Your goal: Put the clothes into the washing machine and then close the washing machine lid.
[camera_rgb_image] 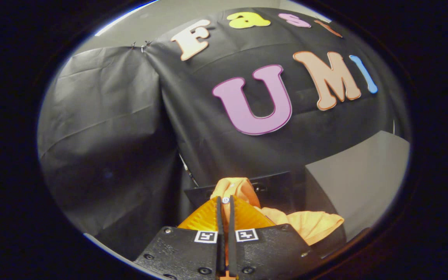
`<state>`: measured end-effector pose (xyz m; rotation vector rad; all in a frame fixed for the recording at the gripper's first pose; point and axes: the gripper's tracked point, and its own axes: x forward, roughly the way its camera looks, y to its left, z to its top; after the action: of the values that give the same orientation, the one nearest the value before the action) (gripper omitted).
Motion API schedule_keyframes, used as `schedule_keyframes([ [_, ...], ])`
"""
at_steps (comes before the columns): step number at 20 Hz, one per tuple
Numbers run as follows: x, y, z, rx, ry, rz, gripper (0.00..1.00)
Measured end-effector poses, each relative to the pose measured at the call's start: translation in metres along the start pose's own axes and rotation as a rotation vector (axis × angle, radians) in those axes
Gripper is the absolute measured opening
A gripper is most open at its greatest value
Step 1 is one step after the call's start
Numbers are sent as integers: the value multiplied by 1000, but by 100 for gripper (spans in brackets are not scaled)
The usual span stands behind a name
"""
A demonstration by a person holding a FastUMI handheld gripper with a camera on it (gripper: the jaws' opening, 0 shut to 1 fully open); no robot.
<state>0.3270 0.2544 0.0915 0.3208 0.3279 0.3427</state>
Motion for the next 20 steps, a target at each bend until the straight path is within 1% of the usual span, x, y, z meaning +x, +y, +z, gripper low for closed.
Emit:
schedule_keyframes([
  [2,15,4,-26,-21,34,0,3],
  [5,22,8,-73,-53,74,-12,3],
  [8,36,-2,-113,-62,114,-31,3],
  [14,57,-6,-160,-23,164,-28,3],
  [20,73,-14,-204,-21,219,-33,3],
])
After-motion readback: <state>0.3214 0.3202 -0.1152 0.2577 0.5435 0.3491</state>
